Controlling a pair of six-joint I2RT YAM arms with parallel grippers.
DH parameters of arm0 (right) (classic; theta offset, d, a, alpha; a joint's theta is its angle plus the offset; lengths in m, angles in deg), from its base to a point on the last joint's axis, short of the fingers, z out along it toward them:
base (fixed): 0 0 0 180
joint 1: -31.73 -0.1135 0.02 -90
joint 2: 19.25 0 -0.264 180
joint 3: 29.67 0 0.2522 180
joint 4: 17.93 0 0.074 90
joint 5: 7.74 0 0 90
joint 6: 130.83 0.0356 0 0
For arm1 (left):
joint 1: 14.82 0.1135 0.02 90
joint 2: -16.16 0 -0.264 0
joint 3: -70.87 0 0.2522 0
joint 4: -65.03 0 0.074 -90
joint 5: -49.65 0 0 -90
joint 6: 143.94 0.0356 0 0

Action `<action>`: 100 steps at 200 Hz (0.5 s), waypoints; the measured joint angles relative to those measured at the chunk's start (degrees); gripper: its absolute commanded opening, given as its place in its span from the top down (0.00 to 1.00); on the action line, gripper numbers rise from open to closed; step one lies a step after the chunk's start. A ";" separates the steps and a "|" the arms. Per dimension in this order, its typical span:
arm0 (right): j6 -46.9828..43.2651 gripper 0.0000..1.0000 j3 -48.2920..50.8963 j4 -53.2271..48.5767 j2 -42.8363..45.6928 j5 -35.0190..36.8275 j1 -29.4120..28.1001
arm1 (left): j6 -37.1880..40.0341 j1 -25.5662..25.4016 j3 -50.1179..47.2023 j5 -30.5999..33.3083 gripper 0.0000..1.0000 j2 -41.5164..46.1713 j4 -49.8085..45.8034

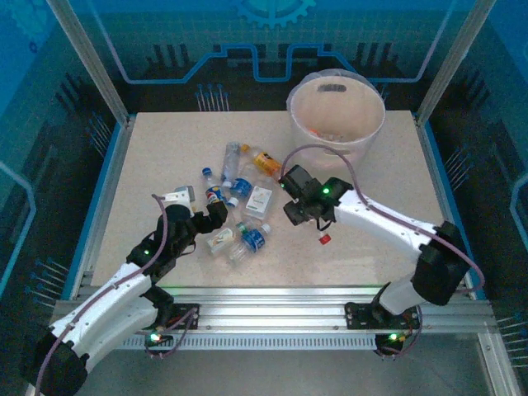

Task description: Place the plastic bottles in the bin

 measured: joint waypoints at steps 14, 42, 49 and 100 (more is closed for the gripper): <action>-0.79 0.61 -1.84 -0.35 2.75 -0.37 -0.22 | -0.02 0.11 0.00 0.02 0.01 0.00 0.00; -4.02 0.64 -7.78 -0.20 7.13 -0.50 -0.20 | -0.02 0.11 0.00 0.02 0.01 0.00 0.02; -5.09 0.64 -9.68 0.02 7.67 -0.50 -0.13 | 0.00 0.11 0.00 0.02 0.01 0.00 0.00; -14.14 0.64 -21.51 5.46 7.45 -0.28 4.79 | -0.09 0.11 0.00 0.00 0.01 0.00 0.00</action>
